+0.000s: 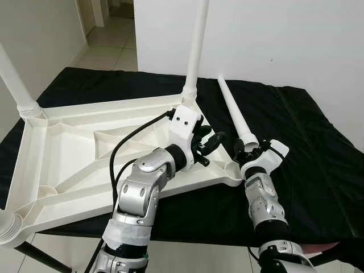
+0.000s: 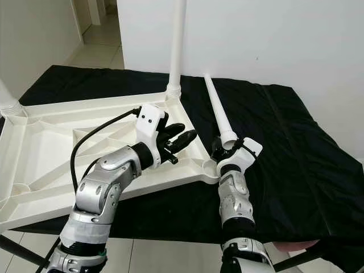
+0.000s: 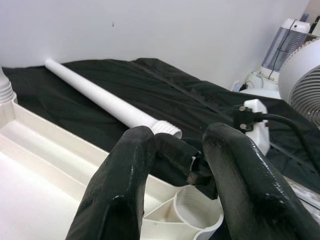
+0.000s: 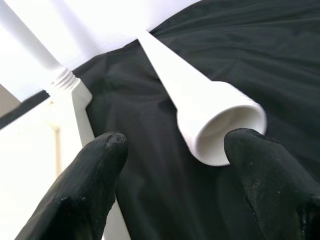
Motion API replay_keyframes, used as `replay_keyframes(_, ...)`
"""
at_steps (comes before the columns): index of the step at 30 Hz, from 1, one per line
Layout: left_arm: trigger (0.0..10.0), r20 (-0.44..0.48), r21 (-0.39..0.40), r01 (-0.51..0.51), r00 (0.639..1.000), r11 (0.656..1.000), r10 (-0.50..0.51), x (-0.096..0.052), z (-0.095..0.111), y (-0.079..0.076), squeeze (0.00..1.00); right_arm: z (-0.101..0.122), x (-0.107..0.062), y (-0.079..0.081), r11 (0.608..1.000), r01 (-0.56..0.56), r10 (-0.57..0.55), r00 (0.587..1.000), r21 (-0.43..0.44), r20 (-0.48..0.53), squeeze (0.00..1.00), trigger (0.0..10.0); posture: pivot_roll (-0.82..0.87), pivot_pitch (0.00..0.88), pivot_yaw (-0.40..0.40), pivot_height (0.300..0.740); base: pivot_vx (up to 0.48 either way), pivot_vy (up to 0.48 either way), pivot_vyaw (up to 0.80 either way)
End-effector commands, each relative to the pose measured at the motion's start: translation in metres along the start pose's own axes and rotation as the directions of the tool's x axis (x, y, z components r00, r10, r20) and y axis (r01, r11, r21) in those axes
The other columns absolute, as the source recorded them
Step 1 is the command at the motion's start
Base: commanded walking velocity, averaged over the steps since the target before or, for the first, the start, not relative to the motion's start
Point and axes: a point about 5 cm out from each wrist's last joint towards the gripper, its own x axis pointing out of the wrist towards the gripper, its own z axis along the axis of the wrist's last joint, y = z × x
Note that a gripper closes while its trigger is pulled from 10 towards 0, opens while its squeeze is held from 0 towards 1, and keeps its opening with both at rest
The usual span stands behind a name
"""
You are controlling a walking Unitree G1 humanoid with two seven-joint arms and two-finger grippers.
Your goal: Building children table
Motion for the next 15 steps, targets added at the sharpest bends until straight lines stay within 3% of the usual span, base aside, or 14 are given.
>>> replay_keyframes(1,10.0,-0.014,-0.007,0.007,1.0,1.0,-0.007,-0.001,-0.002,-0.004,0.0,-0.001,0.002,-0.003,1.0,0.003,-0.003,1.0,0.018,-0.003,0.0,10.0,0.02,0.0,-0.05,0.74,0.0,0.0,0.0)
replay_keyframes(15,10.0,-0.036,0.001,-0.008,0.999,1.0,0.008,-0.005,0.002,-0.003,0.0,0.001,0.016,-0.011,0.999,0.025,-0.024,0.999,0.032,-0.029,0.0,10.0,0.04,0.0,-0.034,0.74,0.0,0.0,0.0)
